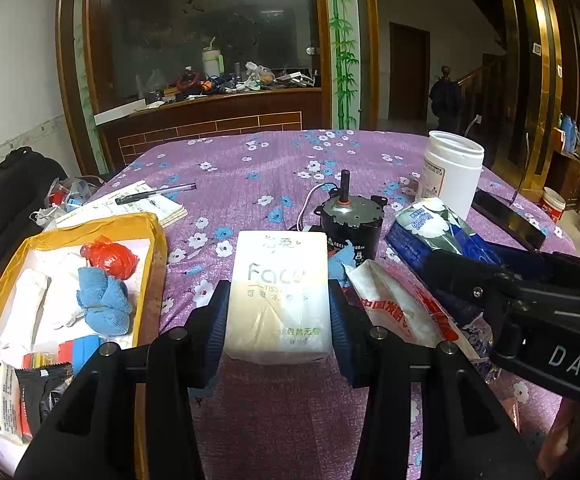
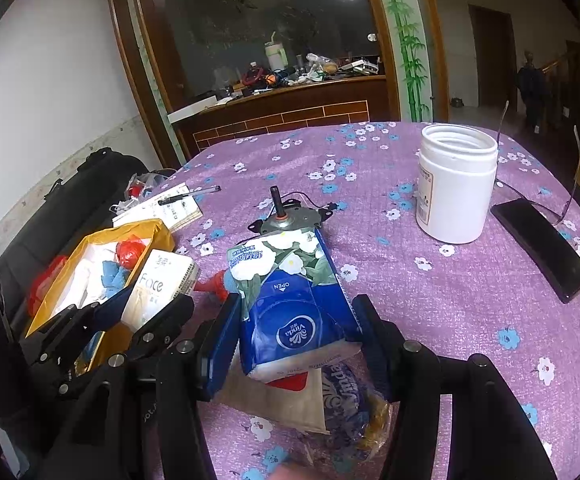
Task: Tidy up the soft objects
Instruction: 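Carry the Face tissue pack and blue tissue pack over the tray with both grippers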
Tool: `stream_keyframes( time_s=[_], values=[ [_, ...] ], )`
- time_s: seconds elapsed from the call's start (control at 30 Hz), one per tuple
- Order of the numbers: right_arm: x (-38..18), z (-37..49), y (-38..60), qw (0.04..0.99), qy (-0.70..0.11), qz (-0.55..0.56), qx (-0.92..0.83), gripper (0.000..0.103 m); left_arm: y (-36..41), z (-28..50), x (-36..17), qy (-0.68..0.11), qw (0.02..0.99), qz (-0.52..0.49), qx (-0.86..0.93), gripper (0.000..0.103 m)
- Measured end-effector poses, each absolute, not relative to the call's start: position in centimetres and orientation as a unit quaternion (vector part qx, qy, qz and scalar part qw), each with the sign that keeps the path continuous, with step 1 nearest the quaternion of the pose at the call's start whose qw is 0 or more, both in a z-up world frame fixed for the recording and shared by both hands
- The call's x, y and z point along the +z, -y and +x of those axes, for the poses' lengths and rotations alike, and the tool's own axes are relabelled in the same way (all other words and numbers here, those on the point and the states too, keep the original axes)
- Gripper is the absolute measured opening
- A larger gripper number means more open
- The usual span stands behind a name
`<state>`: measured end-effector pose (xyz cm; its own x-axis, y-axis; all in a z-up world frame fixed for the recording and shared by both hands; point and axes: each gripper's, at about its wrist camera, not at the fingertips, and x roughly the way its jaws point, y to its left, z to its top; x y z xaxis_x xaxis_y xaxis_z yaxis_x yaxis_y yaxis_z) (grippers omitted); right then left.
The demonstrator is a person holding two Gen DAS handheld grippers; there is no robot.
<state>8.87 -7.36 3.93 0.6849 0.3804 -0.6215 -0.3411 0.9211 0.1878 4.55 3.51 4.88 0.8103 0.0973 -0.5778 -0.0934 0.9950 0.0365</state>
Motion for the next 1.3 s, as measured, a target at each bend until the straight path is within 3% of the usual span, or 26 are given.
stream_keyframes(
  time_s=[0.63,1.3],
  values=[
    [5.8,8.0,4.7,0.908,-0.346,0.038,0.233,0.057,-6.8,2.9,7.3,-0.297,0.953,-0.039,0.049,0.044],
    [6.7,7.4,-7.7,0.88,-0.36,-0.007,0.311,0.057,-21.9,0.7,7.6,-0.304,0.93,-0.111,0.172,0.044]
  ],
)
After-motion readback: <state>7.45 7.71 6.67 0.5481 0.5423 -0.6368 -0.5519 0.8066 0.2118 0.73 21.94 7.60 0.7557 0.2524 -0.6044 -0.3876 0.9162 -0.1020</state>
